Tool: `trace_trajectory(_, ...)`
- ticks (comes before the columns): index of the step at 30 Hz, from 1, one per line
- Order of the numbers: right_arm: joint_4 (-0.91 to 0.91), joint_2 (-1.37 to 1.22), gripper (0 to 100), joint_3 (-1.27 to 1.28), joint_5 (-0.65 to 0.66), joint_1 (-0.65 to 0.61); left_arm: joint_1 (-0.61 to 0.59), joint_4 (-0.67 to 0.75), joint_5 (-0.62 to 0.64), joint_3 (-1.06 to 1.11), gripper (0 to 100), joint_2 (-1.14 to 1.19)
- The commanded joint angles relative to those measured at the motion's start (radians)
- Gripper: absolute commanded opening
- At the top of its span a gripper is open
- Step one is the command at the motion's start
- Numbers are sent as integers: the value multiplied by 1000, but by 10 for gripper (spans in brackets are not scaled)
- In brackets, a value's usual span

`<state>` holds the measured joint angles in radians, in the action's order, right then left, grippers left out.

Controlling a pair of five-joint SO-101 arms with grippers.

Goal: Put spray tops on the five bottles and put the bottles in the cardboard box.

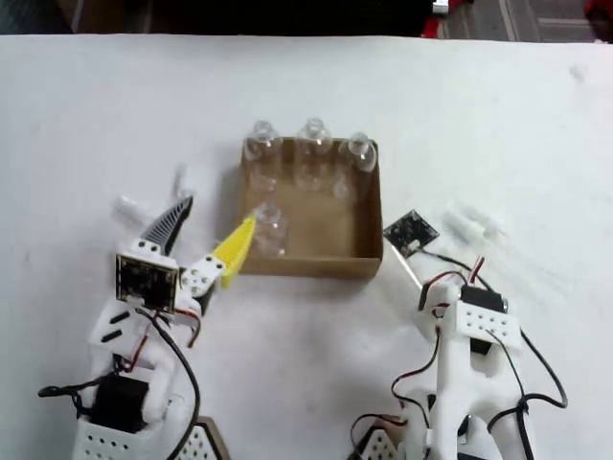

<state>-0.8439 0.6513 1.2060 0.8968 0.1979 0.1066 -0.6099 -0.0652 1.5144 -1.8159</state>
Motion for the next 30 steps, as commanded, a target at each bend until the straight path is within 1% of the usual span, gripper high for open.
trace_trajectory(1, 28, 19, 152, -8, 8, -5, -13, 23, -9, -11, 278, -15)
trace_trajectory(7, 82, -36, 18, -15, 6, -7, -13, 23, -9, -11, 278, -15)
trace_trajectory(9, 93, -50, 18, -21, 6, -4, -13, 23, -9, -11, 278, -15)
trace_trajectory(11, 64, -47, 18, -61, 6, 18, -13, 23, -9, -11, 278, -15)
trace_trajectory(16, -130, -5, 17, -273, -48, 108, -13, 23, -9, -11, 278, -15)
trace_trajectory(22, -332, 10, 17, -491, -46, 171, -13, 23, -9, -11, 278, -15)
trace_trajectory(24, -404, 5, 17, -548, -14, 188, -13, 23, -9, -11, 278, -15)
trace_trajectory(27, -513, 7, 17, -620, 81, 208, -13, 23, -9, -11, 278, -15)
trace_trajectory(30, -556, 16, 17, -661, 114, 225, -13, 8, -8, -38, 278, -15)
